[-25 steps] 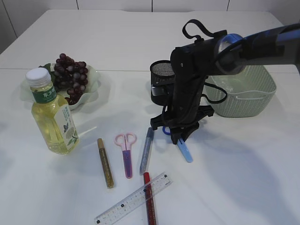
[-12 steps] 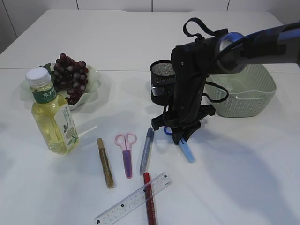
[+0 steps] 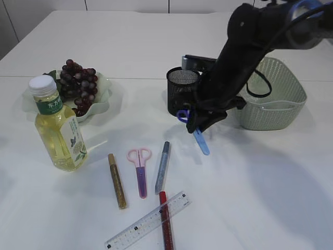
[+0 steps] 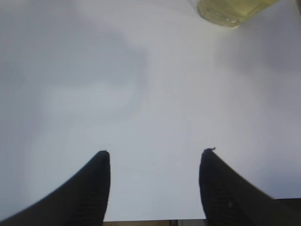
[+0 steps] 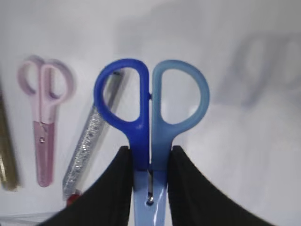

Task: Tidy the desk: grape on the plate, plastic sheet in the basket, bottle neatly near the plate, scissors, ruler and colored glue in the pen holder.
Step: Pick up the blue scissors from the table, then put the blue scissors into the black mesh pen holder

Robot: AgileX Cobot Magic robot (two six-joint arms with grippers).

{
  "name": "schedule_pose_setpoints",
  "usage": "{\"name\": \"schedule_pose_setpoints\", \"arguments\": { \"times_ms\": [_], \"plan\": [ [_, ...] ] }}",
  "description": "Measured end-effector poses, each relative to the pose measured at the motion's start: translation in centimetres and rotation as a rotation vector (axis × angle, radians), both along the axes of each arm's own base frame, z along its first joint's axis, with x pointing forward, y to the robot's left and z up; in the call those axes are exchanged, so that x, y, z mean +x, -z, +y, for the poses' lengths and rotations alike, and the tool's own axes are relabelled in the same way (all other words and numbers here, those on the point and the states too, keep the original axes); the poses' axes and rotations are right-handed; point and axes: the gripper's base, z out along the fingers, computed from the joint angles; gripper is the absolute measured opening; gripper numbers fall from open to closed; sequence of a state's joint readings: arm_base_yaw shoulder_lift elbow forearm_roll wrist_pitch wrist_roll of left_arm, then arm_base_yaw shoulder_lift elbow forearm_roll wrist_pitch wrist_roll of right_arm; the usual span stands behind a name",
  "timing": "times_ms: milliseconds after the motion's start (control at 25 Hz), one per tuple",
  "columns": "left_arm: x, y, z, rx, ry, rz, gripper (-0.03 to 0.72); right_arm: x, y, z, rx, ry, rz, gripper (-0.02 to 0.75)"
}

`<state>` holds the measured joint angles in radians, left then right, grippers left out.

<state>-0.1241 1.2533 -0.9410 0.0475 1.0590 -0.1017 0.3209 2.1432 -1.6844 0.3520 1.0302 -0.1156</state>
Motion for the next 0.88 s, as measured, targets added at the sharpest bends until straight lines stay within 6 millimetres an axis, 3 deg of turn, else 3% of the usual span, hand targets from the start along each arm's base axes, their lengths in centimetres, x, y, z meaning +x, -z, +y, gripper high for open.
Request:
{"name": "schedule_pose_setpoints", "arguments": {
  "times_ms": [440, 880],
  "plan": [
    [0.0, 0.0, -0.2, -0.022, -0.005, 0.004, 0.435, 3.7, -5.1, -3.5, 0.437, 0.030, -0.271, 0.194],
    [-0.1, 0.0, -0.2, -0.025, -0.006, 0.010, 0.435, 6.1, -6.9, -3.8, 0.421, -0.109, -0.744, 0.194]
  ]
}}
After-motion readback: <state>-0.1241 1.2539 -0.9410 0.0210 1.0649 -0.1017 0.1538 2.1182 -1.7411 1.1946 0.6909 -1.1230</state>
